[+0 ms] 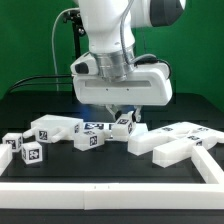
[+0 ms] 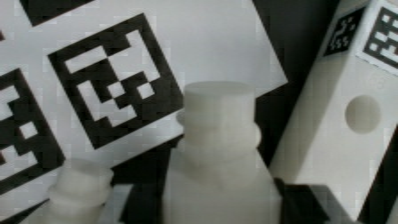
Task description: Assemble chair
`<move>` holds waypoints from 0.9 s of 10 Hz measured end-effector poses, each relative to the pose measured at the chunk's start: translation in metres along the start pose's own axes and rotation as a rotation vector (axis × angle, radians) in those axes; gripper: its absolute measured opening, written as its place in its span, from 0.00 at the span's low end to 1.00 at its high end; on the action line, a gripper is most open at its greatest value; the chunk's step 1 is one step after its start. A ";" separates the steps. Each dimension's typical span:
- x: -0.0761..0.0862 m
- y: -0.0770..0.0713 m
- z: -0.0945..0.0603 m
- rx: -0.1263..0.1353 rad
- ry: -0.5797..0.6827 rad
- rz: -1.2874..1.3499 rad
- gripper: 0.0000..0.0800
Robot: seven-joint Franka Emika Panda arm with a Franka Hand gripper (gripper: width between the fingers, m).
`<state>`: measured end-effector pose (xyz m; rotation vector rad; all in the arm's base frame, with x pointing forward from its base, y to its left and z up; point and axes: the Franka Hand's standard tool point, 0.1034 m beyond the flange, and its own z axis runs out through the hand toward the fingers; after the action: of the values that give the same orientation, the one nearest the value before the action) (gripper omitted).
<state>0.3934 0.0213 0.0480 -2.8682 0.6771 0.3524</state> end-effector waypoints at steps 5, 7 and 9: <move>0.002 0.015 0.023 -0.024 0.008 0.006 0.35; 0.007 0.020 0.028 -0.027 0.023 -0.008 0.35; 0.007 0.020 0.028 -0.028 0.023 -0.009 0.35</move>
Offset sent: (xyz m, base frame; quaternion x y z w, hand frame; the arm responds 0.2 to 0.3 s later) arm -0.0094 -0.0124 -0.0159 -0.0200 0.0161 -0.0143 0.9996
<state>0.3848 0.0068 0.0168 -2.9046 0.6686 0.3311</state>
